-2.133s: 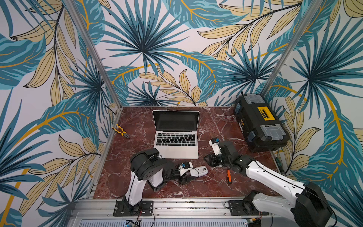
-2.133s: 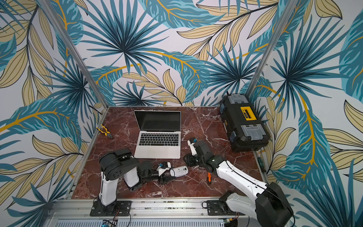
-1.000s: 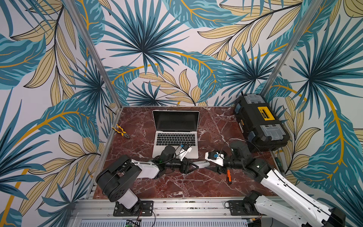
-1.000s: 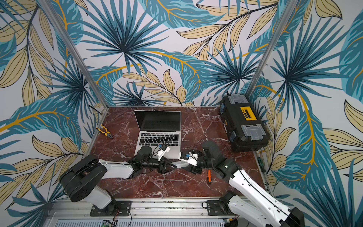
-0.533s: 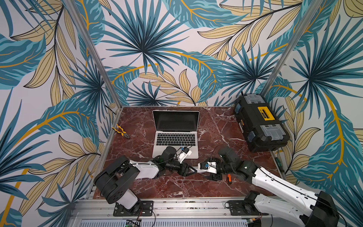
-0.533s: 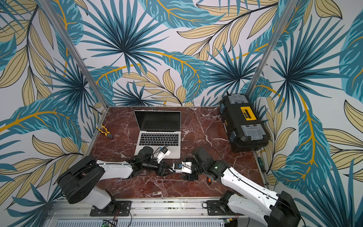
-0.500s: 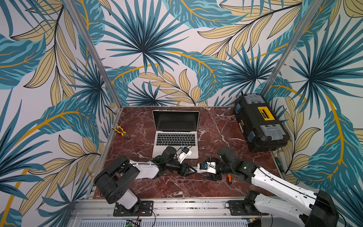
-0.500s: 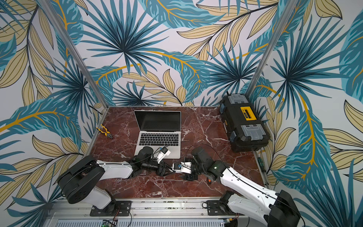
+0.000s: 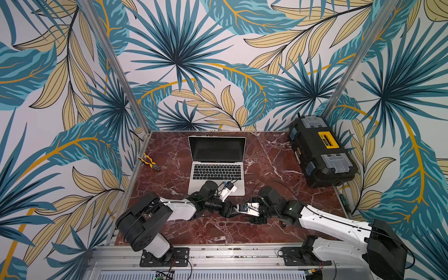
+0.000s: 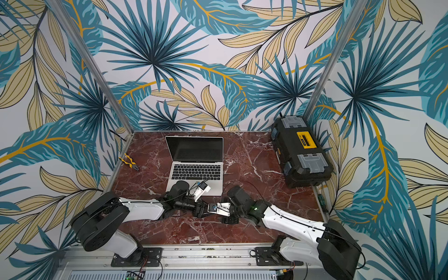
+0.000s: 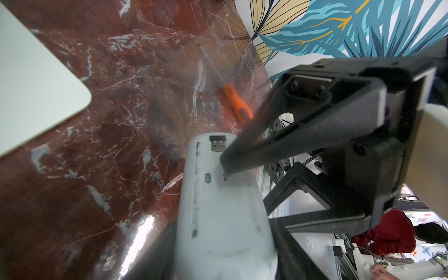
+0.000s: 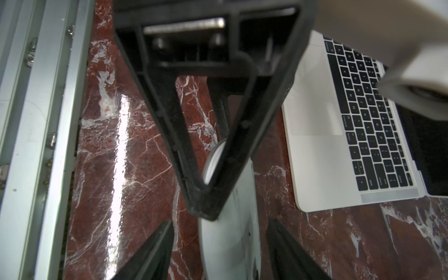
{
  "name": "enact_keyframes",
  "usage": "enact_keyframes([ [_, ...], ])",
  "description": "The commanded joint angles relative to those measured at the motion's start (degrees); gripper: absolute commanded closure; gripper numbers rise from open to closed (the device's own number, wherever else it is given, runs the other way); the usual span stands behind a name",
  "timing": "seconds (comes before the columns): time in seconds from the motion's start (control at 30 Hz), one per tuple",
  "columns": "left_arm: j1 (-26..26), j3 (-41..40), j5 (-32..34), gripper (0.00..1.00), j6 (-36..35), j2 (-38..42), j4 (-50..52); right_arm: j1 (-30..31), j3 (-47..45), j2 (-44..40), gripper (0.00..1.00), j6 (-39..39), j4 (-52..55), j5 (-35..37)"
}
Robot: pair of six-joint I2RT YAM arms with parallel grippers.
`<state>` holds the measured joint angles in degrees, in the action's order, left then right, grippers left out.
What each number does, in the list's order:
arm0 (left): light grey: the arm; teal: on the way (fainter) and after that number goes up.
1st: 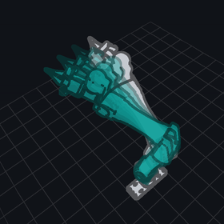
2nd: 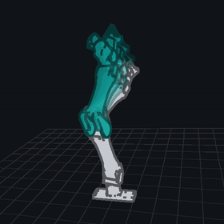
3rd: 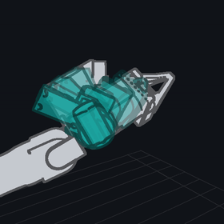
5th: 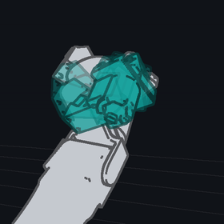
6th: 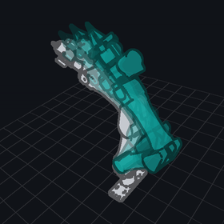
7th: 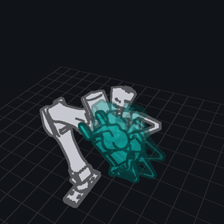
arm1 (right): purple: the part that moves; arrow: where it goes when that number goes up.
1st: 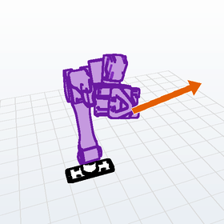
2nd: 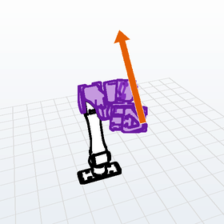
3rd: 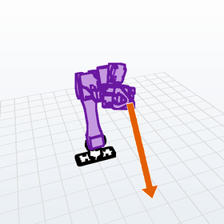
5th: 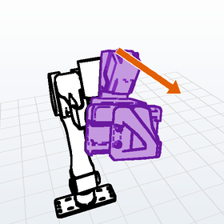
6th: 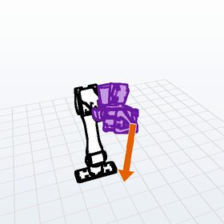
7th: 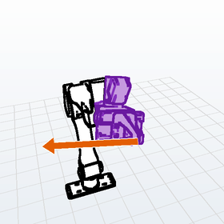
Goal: Remove the wireless mouse receiver from the laptop
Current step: Pick up the mouse from the center of the board.
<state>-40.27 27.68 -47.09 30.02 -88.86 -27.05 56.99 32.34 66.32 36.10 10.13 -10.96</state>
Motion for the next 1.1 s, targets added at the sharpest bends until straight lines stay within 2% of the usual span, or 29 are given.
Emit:
enact_keyframes([
  [0.0,0.32,0.97,-1.34,0.65,-1.15,0.85,-0.48,0.40,-1.47,1.98,0.37,-1.60,-2.89,2.59],
  [0.13,0.28,1.19,-1.35,0.64,-1.12,0.88,-0.45,0.38,-1.51,3.92,0.42,-2.28,-3.44,3.30],
  [0.37,0.33,1.07,-1.34,0.64,-1.11,0.83,-0.49,0.38,-1.50,3.55,0.57,-3.17,-3.63,2.98],
  [0.67,0.33,2.24,-1.25,0.53,-1.55,1.31,1.09,0.36,-1.33,2.64,0.72,-6.53,-3.08,0.36],
  [0.77,0.72,2.97,-0.22,0.43,-2.58,2.40,3.80,0.35,-1.22,2.54,0.73,-8.33,-2.80,-0.86],
  [0.9,5.39,4.11,2.76,0.29,-1.49,5.84,7.48,0.40,-1.46,3.11,0.73,-10.60,-2.70,-3.21],
  [1.07,15.35,2.96,7.25,0.26,2.32,13.14,8.90,0.40,-0.97,3.52,0.72,-12.30,-2.73,-3.52],
])
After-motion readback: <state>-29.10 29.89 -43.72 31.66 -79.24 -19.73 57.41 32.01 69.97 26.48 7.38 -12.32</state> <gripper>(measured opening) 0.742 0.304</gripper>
